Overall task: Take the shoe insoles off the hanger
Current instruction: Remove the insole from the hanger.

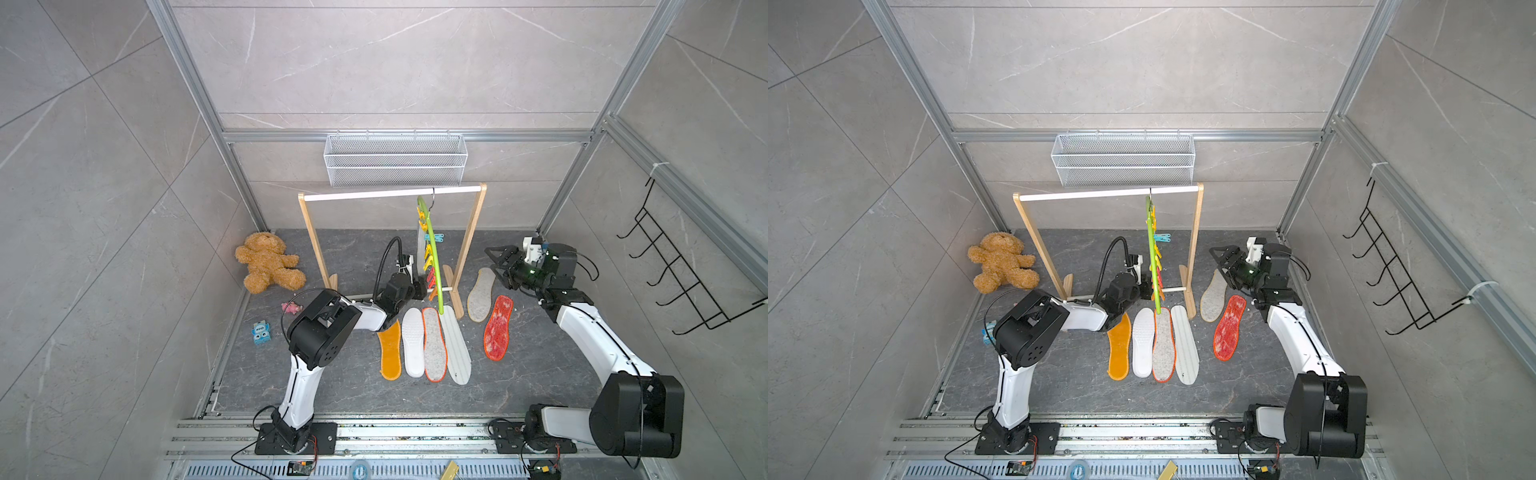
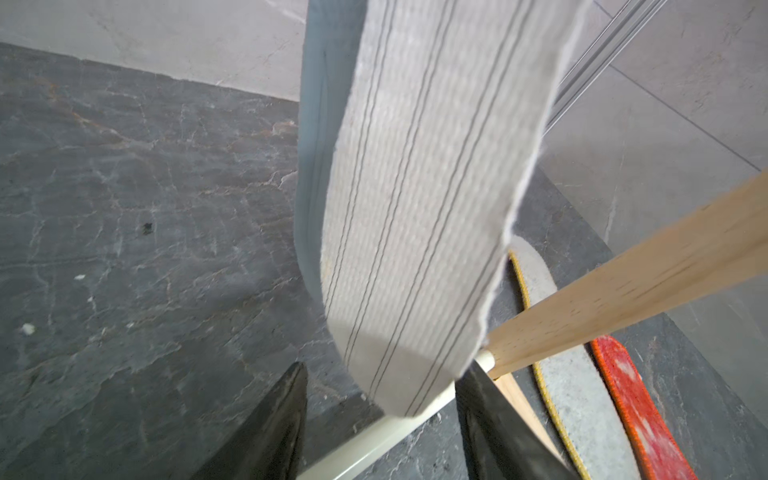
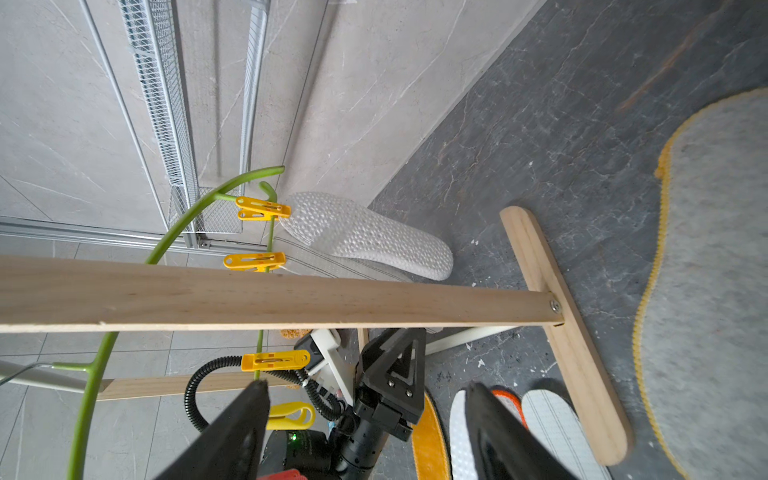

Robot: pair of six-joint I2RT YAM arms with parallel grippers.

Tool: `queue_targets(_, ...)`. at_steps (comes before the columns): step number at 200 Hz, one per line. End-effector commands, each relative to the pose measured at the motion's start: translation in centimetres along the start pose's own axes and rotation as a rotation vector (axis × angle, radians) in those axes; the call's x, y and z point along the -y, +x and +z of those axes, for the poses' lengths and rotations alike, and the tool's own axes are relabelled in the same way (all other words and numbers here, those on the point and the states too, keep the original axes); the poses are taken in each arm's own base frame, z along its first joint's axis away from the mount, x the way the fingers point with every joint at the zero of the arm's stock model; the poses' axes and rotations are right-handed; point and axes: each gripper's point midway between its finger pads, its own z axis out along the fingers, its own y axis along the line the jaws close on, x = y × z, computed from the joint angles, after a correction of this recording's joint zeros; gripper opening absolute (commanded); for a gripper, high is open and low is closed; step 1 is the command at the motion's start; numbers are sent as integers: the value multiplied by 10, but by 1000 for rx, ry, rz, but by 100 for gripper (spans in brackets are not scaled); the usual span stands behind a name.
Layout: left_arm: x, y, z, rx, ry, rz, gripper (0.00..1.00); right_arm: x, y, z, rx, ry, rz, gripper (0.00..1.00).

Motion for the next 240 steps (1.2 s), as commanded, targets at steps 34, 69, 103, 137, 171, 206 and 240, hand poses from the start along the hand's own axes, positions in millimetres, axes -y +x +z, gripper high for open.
queue_targets(34,-4,-12,20,39,-98,7,59,-8,4,-4,-1,-33,-22,77)
queue_targets(69,-12,-13,24,43,-146,14,59,-12,2,-5,4,-43,-23,76)
queue_targets(103,-15,-14,30,43,-172,16,56,-15,1,-5,4,-50,-21,76)
queue_targets(137,-19,-11,34,32,-194,20,54,-16,1,-6,4,-54,-22,74)
queue_targets(171,-24,-8,36,21,-214,17,44,-18,0,-7,8,-57,-22,74)
queue_targets(206,-30,-11,33,25,-223,20,28,-21,0,-7,6,-62,-25,73)
queue_targets(240,-33,-22,26,43,-222,34,16,-23,0,-8,6,-65,-25,73)
